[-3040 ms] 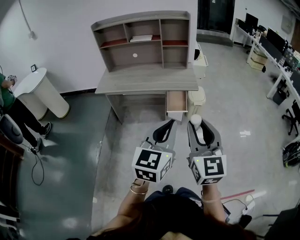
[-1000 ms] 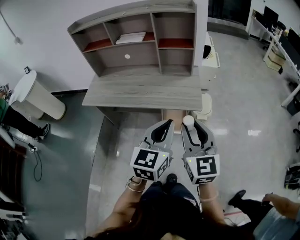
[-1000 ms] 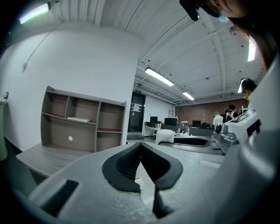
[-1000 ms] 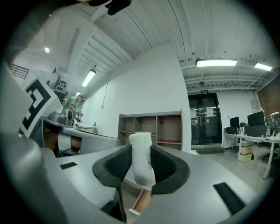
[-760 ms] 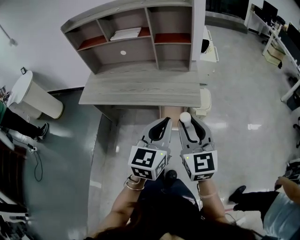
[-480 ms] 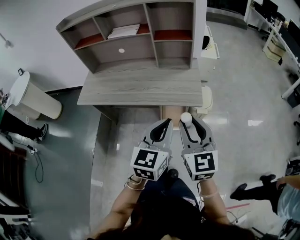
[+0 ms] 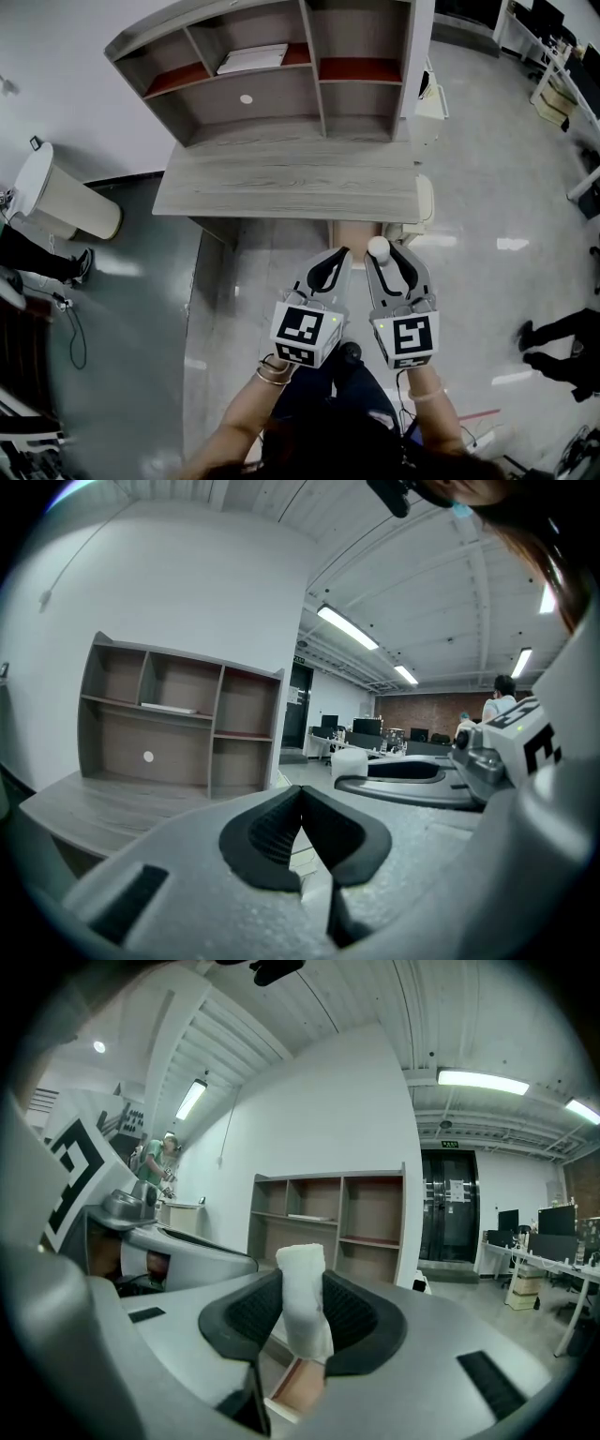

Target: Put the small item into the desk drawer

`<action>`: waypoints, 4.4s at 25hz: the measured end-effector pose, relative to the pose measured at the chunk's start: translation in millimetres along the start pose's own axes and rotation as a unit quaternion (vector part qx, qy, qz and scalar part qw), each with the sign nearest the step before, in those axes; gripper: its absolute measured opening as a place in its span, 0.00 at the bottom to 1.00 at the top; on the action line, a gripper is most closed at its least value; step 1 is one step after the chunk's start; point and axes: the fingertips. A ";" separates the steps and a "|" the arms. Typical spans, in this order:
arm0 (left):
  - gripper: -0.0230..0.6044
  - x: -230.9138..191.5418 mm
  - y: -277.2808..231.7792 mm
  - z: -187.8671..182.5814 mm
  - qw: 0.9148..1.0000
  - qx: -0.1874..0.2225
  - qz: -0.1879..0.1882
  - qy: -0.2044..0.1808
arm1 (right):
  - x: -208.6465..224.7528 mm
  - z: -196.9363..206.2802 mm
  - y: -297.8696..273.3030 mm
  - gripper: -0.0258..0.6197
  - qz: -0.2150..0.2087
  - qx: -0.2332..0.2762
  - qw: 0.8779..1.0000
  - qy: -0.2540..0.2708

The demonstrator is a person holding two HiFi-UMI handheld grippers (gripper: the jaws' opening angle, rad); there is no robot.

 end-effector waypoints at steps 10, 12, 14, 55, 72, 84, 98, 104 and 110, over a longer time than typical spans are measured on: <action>0.06 -31.3 -25.4 26.9 1.000 -0.007 0.010 -0.001 | -9.2 34.7 -41.8 0.23 -0.005 -0.028 0.999 0.028; 0.06 -36.7 -30.9 32.7 1.000 -0.007 0.011 -0.002 | -8.6 44.1 -47.8 0.23 -0.005 -0.036 0.999 0.034; 0.06 -42.8 -36.8 39.4 1.000 -0.009 0.013 -0.002 | -8.8 53.9 -54.5 0.23 -0.005 -0.042 0.998 0.037; 0.06 -115.4 -132.4 164.4 0.998 -0.049 0.028 0.021 | -19.8 250.0 -160.4 0.23 -0.050 -0.173 0.977 0.118; 0.06 -143.8 -159.0 220.1 0.997 -0.067 0.013 0.039 | -29.3 332.1 -190.0 0.23 -0.072 -0.227 0.962 0.136; 0.06 -159.1 -174.6 258.6 0.996 -0.079 0.007 0.046 | -36.4 378.1 -206.8 0.23 -0.089 -0.258 0.950 0.154; 0.06 -180.2 -186.0 282.1 0.994 -0.089 -0.011 0.058 | -42.5 426.2 -222.9 0.23 -0.113 -0.306 0.931 0.161; 0.06 -188.3 -188.5 288.5 0.993 -0.090 -0.019 0.068 | -47.8 442.8 -224.9 0.23 -0.123 -0.329 0.923 0.156; 0.06 -188.5 -191.7 294.7 0.993 -0.092 -0.017 0.070 | -50.9 453.0 -228.1 0.23 -0.129 -0.346 0.917 0.154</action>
Point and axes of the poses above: the fingertips, and each gripper's own axes: y backward along the fingers, x to its right, z out of its underside, and after that the axes turned 6 degrees about y, right-handed
